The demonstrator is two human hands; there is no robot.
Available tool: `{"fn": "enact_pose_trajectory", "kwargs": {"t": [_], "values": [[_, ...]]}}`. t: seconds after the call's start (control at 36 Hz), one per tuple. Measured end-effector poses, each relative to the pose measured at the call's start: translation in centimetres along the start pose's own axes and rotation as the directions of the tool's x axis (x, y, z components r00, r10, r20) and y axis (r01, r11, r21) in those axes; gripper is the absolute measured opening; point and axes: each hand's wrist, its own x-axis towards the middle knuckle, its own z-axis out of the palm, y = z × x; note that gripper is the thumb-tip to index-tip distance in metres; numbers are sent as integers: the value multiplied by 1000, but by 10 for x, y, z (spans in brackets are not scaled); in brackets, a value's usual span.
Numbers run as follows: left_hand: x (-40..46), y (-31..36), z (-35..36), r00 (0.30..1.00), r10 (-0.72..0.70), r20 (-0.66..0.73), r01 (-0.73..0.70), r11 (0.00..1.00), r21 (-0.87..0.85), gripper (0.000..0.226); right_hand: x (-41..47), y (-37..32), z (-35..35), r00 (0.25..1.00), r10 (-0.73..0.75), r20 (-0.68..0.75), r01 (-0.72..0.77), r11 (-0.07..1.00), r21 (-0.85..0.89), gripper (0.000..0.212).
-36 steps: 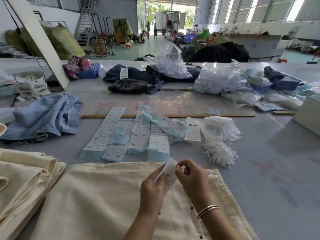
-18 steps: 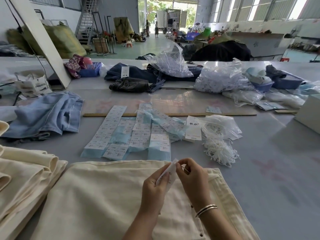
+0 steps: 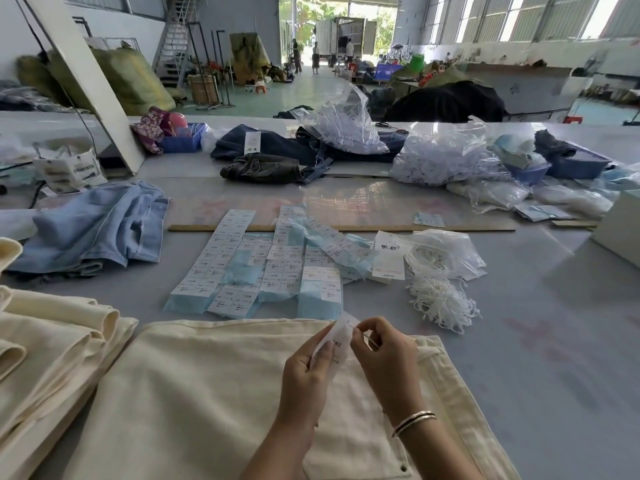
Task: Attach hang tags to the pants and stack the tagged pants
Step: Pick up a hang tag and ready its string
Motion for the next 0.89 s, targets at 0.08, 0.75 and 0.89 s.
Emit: {"fn": "enact_pose_trajectory", "kwargs": {"t": [0.08, 0.75, 0.89], "values": [[0, 0, -1, 1000, 20, 5, -20, 1000, 4, 31, 0, 0, -2, 1000, 3, 11, -3, 1000, -10, 25], [-1, -3, -3, 957, 24, 289, -23, 1000, -9, 27, -2, 3, -2, 990, 139, 4, -138, 979, 151, 38], [3, 1, 2, 968, -63, 244, 72, 997, -29, 43, -5, 3, -3, 979, 204, 14, -201, 947, 251, 35]]}}
